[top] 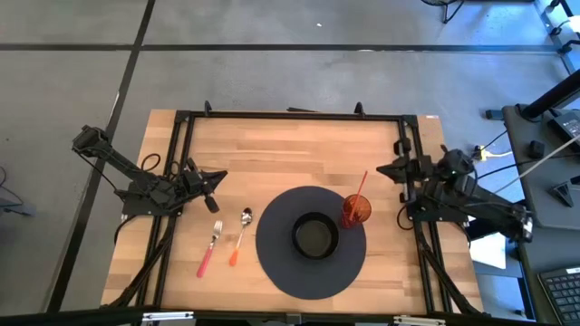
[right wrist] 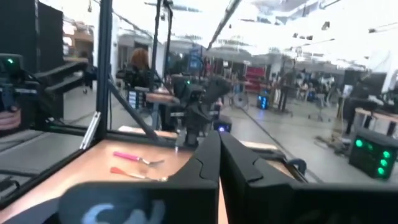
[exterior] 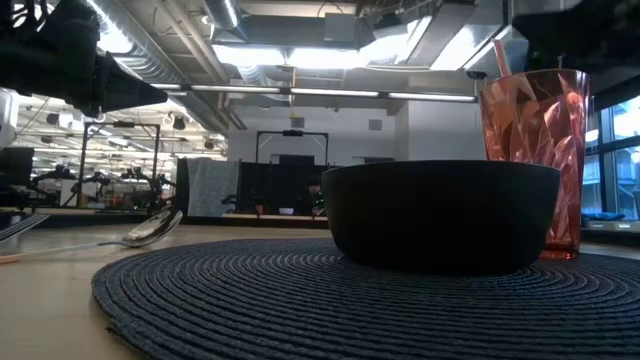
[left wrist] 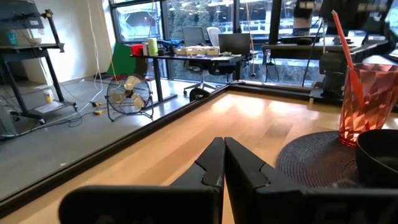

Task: Pick & Place Utensil
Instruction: Put the orange spoon into the black bowl

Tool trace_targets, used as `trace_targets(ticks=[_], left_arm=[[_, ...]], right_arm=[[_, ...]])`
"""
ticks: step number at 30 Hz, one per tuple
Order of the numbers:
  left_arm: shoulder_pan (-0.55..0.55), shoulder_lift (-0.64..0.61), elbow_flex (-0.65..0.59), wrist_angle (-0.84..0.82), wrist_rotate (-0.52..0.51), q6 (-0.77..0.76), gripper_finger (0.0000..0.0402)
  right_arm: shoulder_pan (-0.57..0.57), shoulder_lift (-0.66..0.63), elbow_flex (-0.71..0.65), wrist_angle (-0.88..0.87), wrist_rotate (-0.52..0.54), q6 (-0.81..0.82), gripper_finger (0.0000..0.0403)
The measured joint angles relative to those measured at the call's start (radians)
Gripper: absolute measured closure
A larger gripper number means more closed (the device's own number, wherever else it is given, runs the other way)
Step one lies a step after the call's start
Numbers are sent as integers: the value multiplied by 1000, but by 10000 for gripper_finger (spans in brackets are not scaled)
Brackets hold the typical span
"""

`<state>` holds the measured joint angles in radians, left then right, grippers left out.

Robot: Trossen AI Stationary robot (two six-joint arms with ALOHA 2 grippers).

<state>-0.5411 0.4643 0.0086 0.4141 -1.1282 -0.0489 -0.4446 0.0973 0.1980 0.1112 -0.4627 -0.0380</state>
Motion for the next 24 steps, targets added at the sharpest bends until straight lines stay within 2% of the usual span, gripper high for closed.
trace_targets(ticks=[6, 16, 19, 22, 24], left_arm=[[0, 0, 0, -7, 0, -9, 398], [0, 0, 0, -30, -3, -32, 398], [0, 0, 0, -30, -5, -38, 398], [0, 0, 0, -31, -5, -38, 398], [0, 0, 0, -31, -5, -38, 398]], right_arm=[[7, -97, -154, 83, 0, 6, 403], [14, -84, -98, -51, 8, 11, 403], [51, -87, -103, -83, -30, 26, 403], [112, -87, -141, -38, -48, 25, 403], [153, -87, -168, 48, -14, 31, 403]])
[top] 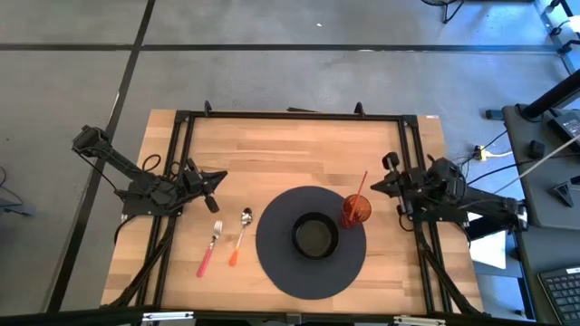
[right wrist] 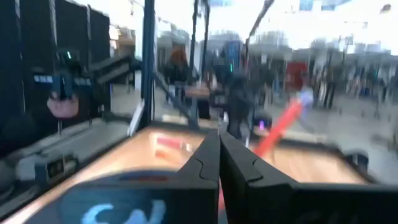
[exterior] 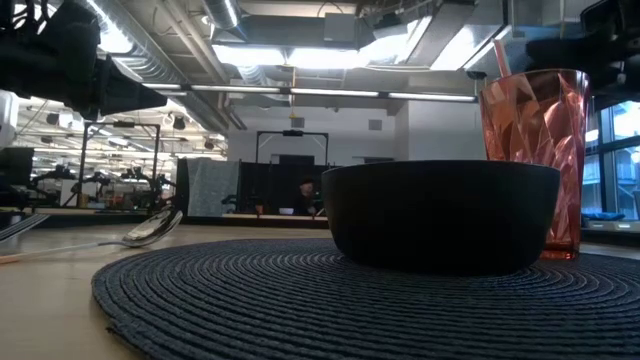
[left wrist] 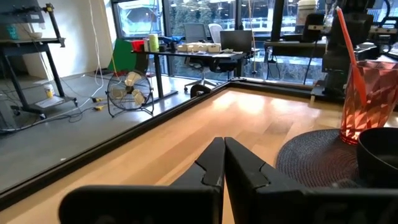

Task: Pick & Place Utensil
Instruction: Put the orange spoon into the black bowl

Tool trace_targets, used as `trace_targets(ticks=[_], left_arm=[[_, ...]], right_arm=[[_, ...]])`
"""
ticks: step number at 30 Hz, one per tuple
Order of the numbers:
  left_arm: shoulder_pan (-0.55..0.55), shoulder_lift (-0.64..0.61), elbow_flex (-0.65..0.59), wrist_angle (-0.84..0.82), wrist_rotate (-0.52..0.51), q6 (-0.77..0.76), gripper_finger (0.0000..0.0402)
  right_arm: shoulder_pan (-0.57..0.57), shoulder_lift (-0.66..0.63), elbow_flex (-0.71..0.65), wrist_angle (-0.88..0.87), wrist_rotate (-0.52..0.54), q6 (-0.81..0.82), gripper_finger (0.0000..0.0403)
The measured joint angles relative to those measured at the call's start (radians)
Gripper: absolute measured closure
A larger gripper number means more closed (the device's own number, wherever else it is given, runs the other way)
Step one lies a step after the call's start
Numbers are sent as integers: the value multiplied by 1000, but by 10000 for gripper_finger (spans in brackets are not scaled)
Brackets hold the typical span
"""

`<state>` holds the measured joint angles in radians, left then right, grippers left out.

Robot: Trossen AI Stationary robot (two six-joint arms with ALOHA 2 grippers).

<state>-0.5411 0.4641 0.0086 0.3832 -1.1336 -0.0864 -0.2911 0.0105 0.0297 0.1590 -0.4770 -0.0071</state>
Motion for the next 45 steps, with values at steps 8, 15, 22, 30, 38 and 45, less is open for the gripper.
trace_targets(ticks=[8, 15, 22, 30, 38, 45], left_arm=[[0, 0, 0, -28, 0, -20, 398], [0, 0, 0, -33, 0, -24, 398], [0, 0, 0, -52, 13, -41, 398], [0, 0, 0, -52, 14, -42, 398], [0, 0, 0, -52, 16, -42, 398], [0, 0, 0, -52, 88, -73, 398]], right_arm=[[139, 0, -13, -23, 258, -77, 403], [236, 0, -13, -30, 381, -187, 403], [239, 0, -14, -105, 647, -203, 403], [239, 0, -22, -115, 646, -203, 397], [234, 0, -22, -121, 598, -214, 399], [222, 0, -22, -121, 599, -213, 387]])
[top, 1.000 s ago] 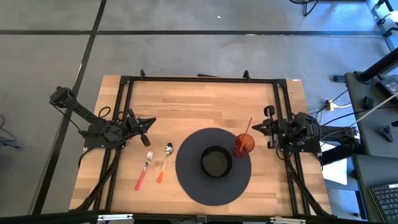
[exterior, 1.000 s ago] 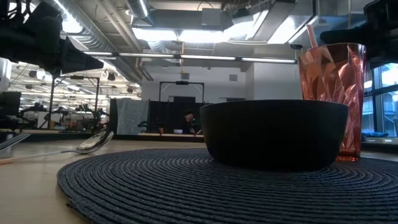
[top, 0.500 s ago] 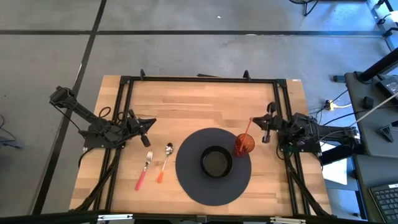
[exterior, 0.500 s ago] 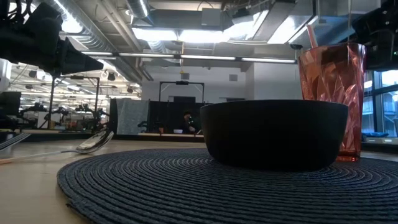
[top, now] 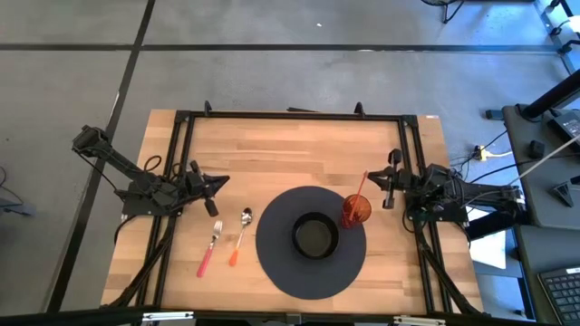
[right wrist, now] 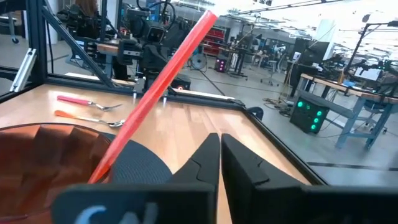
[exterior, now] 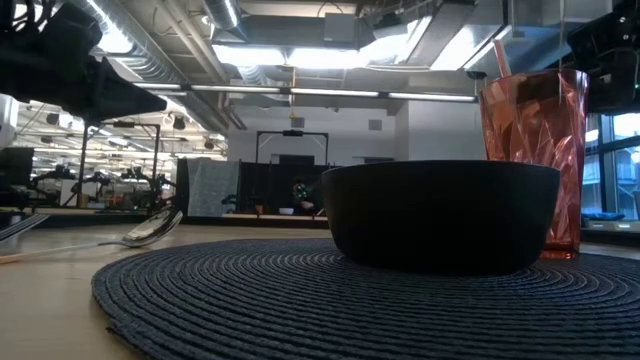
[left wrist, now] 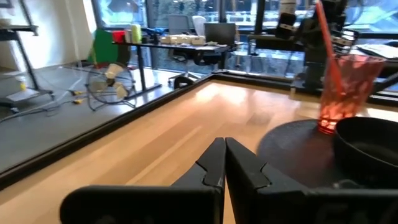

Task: Pick & Place Utensil
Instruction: Put the orange spoon into the black bowl

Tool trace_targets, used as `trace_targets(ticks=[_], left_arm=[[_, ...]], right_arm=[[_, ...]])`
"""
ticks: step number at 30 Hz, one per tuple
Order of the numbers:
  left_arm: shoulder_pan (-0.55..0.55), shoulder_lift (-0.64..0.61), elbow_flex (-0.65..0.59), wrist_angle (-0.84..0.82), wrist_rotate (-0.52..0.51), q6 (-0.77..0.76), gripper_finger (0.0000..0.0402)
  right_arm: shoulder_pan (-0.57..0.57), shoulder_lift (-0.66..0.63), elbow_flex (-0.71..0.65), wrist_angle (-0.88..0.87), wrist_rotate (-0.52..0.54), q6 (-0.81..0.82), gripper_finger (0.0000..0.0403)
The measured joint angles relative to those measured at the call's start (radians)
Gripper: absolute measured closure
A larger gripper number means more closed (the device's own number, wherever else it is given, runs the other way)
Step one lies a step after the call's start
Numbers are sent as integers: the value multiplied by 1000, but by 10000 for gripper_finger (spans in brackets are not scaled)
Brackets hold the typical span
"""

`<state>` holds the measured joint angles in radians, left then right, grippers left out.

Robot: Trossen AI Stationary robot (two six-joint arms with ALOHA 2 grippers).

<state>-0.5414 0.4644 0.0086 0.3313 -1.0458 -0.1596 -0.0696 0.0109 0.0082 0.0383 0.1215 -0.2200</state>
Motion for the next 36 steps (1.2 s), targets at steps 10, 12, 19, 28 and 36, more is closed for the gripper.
trace_targets(ticks=[10, 12, 19, 28, 36], left_arm=[[-1, 0, 0, 0, 63, -19, 398], [-1, 0, 1, 0, 90, -26, 398], [-53, 89, 102, 0, 158, -11, 398], [-118, 390, 504, -360, 125, -238, 398], [-76, 827, 989, -1142, 332, -801, 398]], right_arm=[[0, 0, 0, 0, 0, 2, 380], [0, 0, 0, 0, 0, 2, 380], [0, 0, 0, 0, 0, 2, 380], [0, 0, 0, 0, 0, 27, 380], [0, 0, 0, 0, 0, 36, 379]])
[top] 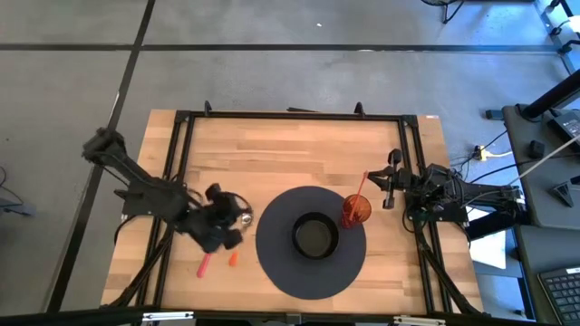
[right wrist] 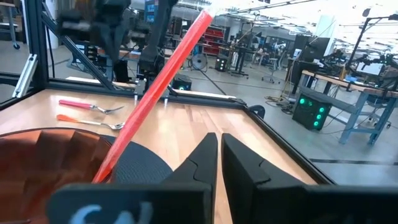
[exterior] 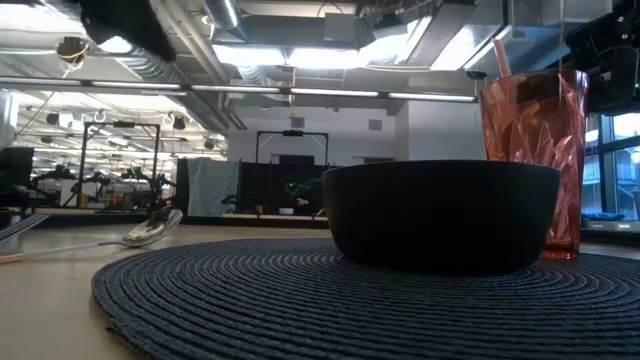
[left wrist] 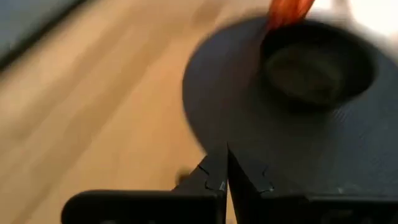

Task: Pick & Place Utensil
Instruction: Put the orange spoon into the black bowl

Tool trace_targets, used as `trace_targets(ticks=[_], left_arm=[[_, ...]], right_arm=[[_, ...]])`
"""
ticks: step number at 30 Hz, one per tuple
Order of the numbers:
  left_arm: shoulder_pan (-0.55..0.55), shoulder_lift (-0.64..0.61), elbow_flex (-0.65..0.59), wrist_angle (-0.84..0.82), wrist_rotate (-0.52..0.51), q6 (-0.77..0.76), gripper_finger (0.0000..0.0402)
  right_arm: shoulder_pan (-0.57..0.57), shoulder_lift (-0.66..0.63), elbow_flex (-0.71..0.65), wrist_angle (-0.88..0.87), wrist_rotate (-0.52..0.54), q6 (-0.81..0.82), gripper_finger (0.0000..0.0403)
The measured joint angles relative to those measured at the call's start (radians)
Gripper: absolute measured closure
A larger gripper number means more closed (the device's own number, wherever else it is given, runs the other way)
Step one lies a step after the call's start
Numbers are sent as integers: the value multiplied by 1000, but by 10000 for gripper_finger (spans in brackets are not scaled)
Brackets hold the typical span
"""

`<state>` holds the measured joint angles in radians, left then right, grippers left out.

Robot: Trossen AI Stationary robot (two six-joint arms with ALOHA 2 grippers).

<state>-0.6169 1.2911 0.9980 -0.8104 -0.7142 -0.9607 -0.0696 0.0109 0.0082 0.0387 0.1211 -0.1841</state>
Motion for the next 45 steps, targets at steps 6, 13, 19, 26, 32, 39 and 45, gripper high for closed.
trace_targets(ticks=[6, 13, 19, 26, 32, 39, 45], left_arm=[[45, 267, 132, -73, 297, -10, 398], [70, 425, 169, -72, 375, -51, 390], [87, 479, 169, -64, 451, -162, 339], [119, 486, 169, -55, 470, -235, 266], [145, 486, 169, -96, 481, -309, 229], [140, 486, 93, -55, 541, -355, 229], [144, 486, 30, 33, 561, -355, 230]], right_arm=[[0, 0, 0, 0, 0, 0, 379], [0, 0, 0, 0, 0, 21, 379], [0, 0, 0, -1, -1, 30, 379], [0, 0, 0, -2, -1, 30, 379], [0, 0, 0, -2, -1, 31, 379], [0, 0, 0, -2, -1, 31, 379], [0, 0, 1, -3, -1, 36, 379]])
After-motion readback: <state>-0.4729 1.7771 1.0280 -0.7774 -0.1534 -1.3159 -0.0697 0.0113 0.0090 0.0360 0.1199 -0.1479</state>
